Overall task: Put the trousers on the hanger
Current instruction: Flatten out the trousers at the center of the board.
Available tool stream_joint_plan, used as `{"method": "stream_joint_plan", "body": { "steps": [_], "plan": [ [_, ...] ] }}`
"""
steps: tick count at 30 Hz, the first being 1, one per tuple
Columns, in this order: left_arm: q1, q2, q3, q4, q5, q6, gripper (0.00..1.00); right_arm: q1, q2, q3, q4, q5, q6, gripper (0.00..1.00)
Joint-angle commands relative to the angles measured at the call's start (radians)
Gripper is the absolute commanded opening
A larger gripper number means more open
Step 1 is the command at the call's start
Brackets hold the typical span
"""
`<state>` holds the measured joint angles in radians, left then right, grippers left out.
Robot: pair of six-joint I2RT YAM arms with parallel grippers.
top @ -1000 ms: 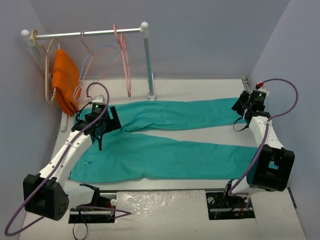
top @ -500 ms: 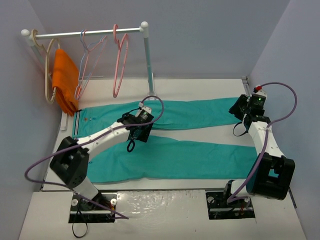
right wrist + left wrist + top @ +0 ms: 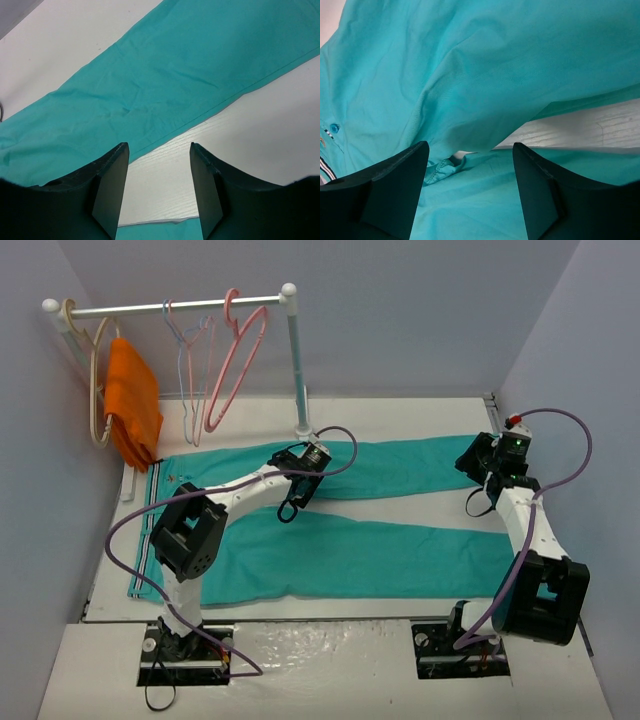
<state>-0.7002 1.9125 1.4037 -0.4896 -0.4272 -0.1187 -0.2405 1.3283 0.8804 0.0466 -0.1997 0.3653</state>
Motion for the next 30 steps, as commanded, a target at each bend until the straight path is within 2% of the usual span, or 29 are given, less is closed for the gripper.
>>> {"method": "stream_joint_plan", "body": {
  "steps": [1, 5, 7, 11, 13, 19, 23, 27, 30],
  "plan": [
    [0.002, -0.002, 0.063, -0.011, -0.018, 0.045, 0.59, 0.006, -0.043, -0.003, 0.059, -0.02, 0.001, 0.49],
    [0.004, 0.029, 0.061, -0.023, -0.023, 0.034, 0.53, 0.006, -0.045, -0.008, 0.063, -0.023, 0.003, 0.49],
    [0.004, 0.034, 0.054, -0.018, -0.025, 0.031, 0.46, 0.006, -0.047, -0.014, 0.065, -0.023, 0.001, 0.49],
    [0.004, 0.045, 0.047, -0.033, -0.037, 0.029, 0.22, 0.006, -0.051, -0.018, 0.066, -0.023, 0.0, 0.49],
    [0.001, 0.034, 0.047, -0.065, -0.05, 0.01, 0.01, 0.006, -0.053, -0.018, 0.065, -0.023, 0.0, 0.49],
    [-0.049, -0.106, 0.006, -0.162, -0.076, -0.083, 0.0, 0.006, -0.048, -0.017, 0.07, -0.023, 0.002, 0.49],
    [-0.094, -0.119, -0.069, -0.192, -0.053, -0.17, 0.0, 0.008, -0.033, -0.018, 0.072, -0.018, 0.008, 0.49],
    [-0.117, -0.067, -0.148, -0.159, 0.01, -0.242, 0.09, 0.024, -0.002, -0.014, 0.076, 0.021, 0.002, 0.49],
    [-0.119, -0.082, -0.137, -0.189, 0.02, -0.272, 0.15, 0.05, 0.04, 0.007, 0.061, 0.038, -0.014, 0.49]
  ]
}}
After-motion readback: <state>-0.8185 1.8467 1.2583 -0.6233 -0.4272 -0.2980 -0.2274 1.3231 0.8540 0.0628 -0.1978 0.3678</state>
